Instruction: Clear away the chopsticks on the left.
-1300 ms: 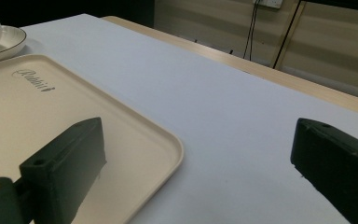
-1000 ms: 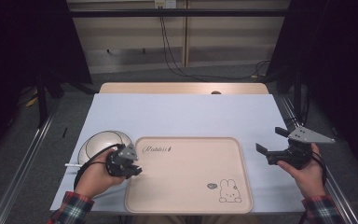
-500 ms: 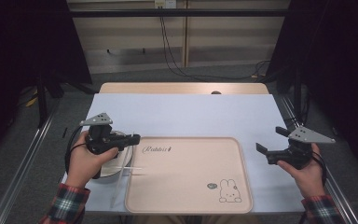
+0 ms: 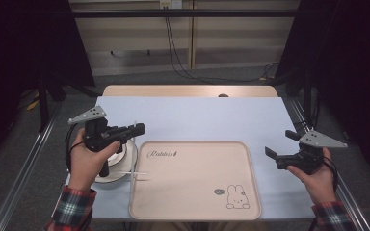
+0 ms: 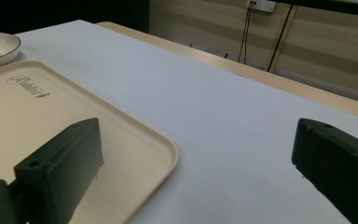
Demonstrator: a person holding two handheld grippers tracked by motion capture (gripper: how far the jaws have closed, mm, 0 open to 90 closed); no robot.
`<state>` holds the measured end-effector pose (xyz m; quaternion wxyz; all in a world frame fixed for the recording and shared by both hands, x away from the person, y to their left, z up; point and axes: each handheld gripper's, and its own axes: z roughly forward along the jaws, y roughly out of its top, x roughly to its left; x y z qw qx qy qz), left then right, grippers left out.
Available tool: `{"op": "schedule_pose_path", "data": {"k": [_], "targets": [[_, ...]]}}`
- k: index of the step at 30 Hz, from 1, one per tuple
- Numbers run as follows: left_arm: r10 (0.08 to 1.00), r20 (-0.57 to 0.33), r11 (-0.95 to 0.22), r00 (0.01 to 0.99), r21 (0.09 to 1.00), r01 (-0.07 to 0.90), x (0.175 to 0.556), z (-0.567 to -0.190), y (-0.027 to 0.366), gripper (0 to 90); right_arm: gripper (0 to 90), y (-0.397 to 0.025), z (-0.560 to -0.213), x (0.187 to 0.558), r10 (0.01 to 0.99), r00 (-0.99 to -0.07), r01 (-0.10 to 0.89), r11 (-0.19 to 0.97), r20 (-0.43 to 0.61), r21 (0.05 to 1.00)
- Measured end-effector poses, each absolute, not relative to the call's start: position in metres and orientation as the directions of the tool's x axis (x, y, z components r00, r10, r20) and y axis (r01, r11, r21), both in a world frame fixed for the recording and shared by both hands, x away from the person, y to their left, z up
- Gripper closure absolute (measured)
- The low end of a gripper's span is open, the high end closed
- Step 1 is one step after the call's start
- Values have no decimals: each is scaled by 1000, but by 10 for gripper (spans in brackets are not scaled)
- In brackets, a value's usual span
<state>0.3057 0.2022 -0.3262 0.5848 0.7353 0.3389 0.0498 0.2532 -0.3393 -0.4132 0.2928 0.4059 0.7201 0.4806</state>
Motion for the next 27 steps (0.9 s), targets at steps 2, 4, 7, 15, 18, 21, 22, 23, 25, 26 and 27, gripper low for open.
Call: {"op": "schedule_pose_path", "data": {"k": [2, 4, 7, 15, 18, 21, 22, 23, 25, 26, 27], "targets": [[553, -319, -81, 770, 899, 431, 305, -323, 201, 871, 13, -340, -413, 254, 868, -496, 301, 211, -36, 930], [546, -314, -65, 777, 909, 412, 304, -320, 197, 871, 13, -340, -413, 253, 867, -497, 305, 209, -32, 929], [547, -319, -51, 774, 910, 412, 304, -319, 193, 871, 13, -340, -413, 253, 868, -496, 299, 210, -37, 931], [560, -337, -31, 757, 904, 426, 306, -326, 177, 871, 13, -340, -413, 253, 867, -498, 295, 211, -38, 932], [559, -347, -42, 753, 895, 443, 306, -331, 170, 871, 13, -341, -413, 253, 869, -493, 301, 205, -32, 931], [576, -352, -53, 738, 885, 463, 306, -337, 165, 871, 13, -341, -413, 253, 871, -491, 301, 202, -31, 932], [579, -355, -67, 734, 876, 477, 306, -341, 162, 871, 13, -341, -413, 253, 869, -494, 301, 204, -31, 932], [584, -359, -66, 728, 873, 483, 306, -343, 160, 871, 13, -341, -413, 253, 869, -493, 301, 204, -31, 932], [589, -362, -67, 723, 869, 490, 306, -345, 159, 871, 13, -341, -413, 253, 869, -494, 301, 205, -31, 932], [589, -369, -67, 719, 864, 498, 306, -347, 157, 871, 13, -341, -413, 253, 869, -494, 301, 204, -31, 932], [590, -378, -63, 713, 859, 507, 306, -349, 156, 871, 13, -341, -413, 253, 869, -494, 300, 205, -32, 932]]}}
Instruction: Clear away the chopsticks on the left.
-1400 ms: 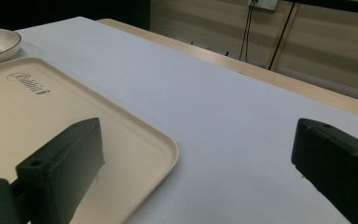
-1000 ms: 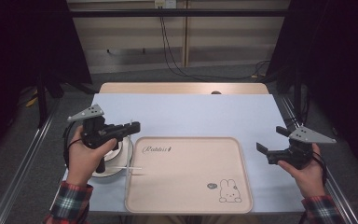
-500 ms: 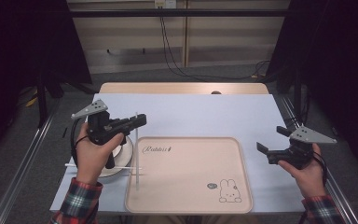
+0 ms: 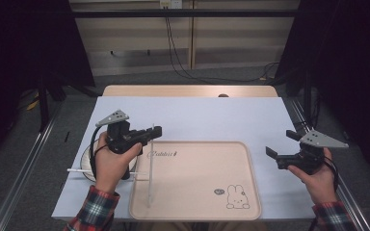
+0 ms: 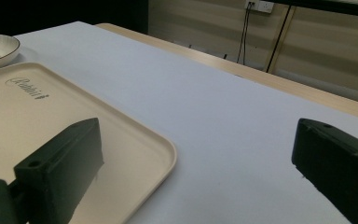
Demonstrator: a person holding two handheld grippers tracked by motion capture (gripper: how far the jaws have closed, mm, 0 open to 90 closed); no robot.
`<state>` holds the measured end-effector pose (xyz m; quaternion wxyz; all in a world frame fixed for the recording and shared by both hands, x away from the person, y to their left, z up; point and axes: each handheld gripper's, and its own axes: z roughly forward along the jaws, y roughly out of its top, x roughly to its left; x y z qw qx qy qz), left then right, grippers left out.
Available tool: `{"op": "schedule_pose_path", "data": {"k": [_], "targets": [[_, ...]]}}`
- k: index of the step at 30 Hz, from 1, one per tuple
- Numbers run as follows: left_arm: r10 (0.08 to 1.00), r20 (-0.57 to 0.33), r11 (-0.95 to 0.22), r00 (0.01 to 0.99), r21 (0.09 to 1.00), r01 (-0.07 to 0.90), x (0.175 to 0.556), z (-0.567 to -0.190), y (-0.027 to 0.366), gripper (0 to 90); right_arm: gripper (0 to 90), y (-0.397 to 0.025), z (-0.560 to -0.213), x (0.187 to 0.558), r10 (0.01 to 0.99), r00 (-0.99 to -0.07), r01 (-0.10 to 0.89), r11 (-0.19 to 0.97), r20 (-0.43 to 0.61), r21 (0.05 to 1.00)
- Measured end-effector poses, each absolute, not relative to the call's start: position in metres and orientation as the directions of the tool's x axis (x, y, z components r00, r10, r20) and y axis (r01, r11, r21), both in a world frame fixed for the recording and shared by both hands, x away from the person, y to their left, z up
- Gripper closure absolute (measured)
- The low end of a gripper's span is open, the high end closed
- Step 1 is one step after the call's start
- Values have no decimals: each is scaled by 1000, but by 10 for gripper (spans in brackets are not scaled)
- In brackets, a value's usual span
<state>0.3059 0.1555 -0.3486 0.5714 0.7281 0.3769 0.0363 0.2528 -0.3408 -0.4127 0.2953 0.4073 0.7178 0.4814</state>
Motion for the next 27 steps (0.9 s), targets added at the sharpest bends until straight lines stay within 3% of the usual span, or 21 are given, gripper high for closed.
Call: {"op": "schedule_pose_path", "data": {"k": [27], "targets": [[664, -466, -33, 585, 763, 645, 319, -394, 141, 866, 13, -340, -414, 254, 866, -500, 305, 209, -31, 929]]}}
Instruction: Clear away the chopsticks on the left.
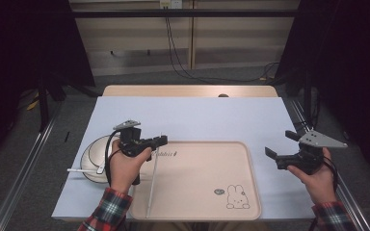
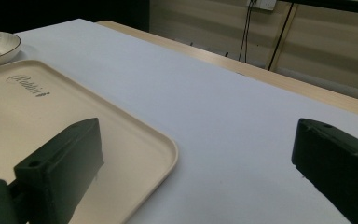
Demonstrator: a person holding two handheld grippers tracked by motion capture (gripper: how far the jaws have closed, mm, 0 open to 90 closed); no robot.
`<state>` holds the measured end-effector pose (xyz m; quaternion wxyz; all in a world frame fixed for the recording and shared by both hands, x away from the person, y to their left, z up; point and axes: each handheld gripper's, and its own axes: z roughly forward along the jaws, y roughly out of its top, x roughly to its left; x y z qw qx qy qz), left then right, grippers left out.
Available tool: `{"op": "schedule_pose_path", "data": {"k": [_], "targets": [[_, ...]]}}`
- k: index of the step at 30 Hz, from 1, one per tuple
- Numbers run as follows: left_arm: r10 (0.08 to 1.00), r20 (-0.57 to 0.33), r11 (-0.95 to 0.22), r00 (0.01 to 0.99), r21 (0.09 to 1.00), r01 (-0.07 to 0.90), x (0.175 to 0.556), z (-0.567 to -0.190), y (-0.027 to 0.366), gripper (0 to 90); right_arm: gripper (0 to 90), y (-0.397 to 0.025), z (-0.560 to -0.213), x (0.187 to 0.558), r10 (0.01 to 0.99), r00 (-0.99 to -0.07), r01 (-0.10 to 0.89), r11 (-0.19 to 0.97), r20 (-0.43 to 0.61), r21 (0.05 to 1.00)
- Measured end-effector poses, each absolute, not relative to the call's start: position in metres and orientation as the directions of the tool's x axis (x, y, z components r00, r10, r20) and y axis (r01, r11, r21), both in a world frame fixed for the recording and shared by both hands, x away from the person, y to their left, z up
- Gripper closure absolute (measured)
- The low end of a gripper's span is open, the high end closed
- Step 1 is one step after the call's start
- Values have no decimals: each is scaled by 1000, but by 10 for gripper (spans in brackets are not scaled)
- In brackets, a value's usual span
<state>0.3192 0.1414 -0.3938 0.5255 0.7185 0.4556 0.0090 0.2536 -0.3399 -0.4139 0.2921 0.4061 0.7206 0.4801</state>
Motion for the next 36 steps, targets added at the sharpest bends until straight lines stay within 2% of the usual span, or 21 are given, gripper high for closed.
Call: {"op": "schedule_pose_path", "data": {"k": [23, 36], "targets": [[732, -471, -41, 492, 691, 722, 342, -430, 139, 863, 13, -340, -414, 254, 868, -496, 309, 209, -30, 928], [779, -434, -68, 452, 659, 749, 350, -449, 141, 850, 13, -341, -415, 254, 866, -500, 307, 215, -35, 927]]}}
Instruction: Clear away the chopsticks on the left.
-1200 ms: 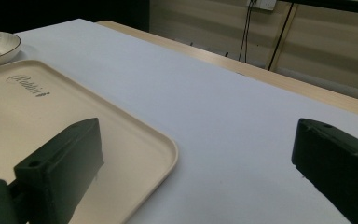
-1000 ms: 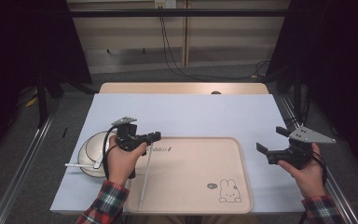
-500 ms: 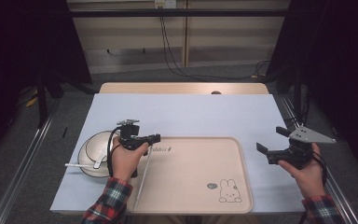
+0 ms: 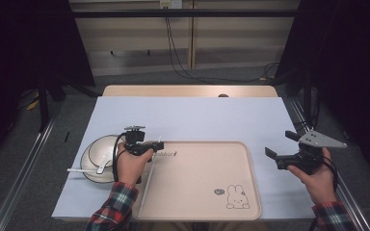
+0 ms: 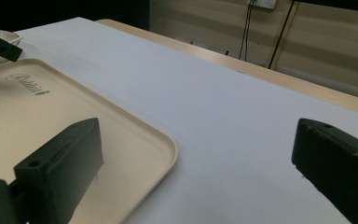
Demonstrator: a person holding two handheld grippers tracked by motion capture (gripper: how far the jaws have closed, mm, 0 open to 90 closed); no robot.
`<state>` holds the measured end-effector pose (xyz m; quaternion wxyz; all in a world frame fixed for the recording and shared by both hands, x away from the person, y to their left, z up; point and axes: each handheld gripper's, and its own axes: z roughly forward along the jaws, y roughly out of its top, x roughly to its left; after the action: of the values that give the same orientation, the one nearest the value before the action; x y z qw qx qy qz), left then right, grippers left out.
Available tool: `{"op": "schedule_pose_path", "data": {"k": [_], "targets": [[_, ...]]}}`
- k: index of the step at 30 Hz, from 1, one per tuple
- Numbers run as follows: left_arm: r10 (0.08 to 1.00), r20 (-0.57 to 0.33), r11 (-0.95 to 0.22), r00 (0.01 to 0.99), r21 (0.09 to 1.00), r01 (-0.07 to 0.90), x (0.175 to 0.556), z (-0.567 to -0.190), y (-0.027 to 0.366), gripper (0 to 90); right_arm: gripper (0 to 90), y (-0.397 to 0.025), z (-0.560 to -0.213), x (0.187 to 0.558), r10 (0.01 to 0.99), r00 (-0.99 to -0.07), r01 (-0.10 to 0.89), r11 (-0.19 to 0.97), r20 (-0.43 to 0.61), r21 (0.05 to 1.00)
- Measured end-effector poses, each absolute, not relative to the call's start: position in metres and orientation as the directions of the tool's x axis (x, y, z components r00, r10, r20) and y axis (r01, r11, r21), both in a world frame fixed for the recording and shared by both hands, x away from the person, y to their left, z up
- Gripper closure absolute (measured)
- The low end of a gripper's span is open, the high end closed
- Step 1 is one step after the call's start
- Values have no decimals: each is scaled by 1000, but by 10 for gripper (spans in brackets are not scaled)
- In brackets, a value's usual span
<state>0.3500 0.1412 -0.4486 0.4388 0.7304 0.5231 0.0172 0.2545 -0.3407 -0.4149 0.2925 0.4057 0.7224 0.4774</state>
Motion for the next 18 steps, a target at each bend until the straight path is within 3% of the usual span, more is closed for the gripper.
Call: {"op": "schedule_pose_path", "data": {"k": [18], "targets": [[831, -378, -82, 407, 641, 763, 353, -456, 152, 833, 13, -341, -415, 254, 865, -500, 311, 210, -29, 927]]}}
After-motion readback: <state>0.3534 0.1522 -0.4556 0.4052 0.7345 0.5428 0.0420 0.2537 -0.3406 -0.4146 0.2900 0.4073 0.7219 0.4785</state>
